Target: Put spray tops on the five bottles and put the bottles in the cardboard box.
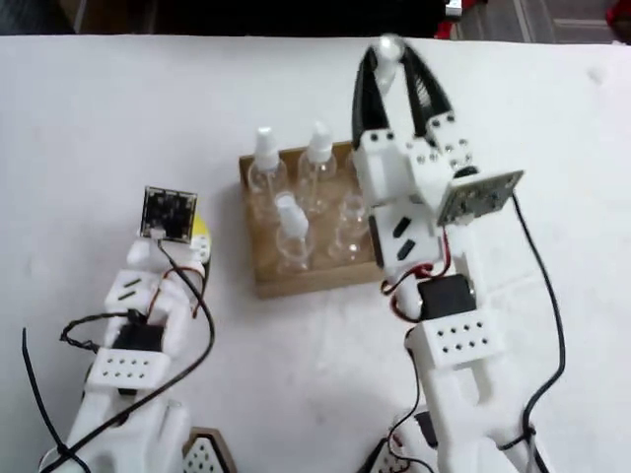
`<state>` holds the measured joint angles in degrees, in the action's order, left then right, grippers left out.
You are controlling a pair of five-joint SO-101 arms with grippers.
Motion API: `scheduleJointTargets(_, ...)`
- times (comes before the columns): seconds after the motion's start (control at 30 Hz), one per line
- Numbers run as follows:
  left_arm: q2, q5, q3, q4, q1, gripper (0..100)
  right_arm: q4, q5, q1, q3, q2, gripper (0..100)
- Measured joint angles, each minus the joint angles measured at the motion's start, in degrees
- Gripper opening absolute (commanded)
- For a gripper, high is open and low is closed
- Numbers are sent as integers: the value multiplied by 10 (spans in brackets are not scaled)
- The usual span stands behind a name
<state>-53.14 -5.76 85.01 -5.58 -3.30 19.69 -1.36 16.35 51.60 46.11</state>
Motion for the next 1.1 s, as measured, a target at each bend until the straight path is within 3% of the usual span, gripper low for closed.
scheduleJointTargets(0.2, 0, 0, 0, 0, 0, 35, 32, 0, -42, 10, -25, 16)
scheduleJointTargets(1.1, 0, 0, 0, 0, 0, 35, 50, 0, -43, 24, -84, 16)
